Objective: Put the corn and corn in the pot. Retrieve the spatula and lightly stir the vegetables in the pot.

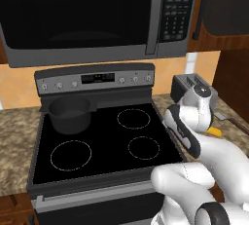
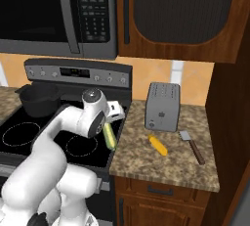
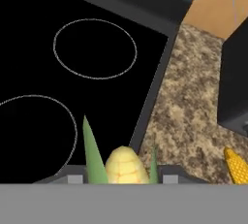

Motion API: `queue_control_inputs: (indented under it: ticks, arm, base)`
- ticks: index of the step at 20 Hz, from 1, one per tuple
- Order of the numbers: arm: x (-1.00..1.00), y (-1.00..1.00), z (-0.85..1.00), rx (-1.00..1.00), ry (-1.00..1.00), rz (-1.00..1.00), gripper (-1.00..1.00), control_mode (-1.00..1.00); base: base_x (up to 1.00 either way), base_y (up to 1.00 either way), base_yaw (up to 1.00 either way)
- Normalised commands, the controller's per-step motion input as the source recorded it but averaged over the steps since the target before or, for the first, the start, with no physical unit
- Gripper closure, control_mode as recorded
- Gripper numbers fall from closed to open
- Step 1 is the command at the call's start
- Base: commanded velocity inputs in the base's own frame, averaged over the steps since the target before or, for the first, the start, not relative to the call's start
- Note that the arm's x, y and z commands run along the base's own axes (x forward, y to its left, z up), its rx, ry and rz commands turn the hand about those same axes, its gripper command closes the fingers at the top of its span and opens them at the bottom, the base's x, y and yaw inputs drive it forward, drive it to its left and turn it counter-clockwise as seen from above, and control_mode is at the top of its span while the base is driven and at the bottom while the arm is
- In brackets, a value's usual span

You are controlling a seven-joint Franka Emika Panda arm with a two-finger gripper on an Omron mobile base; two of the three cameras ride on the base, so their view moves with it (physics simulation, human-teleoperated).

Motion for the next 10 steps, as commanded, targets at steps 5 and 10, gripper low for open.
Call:
queue_control_inputs:
  ticks: [5,10]
  arm:
    - [-0.03,1.00,1.00,0.14,-0.43,0.01,1.00,-1.00]
    - [0.00,1.00,1.00,0.10,-0.43,0.05,1.00,-1.00]
  base:
    - [0.00,0.00,0.00]
    - [0.00,0.00,0.00]
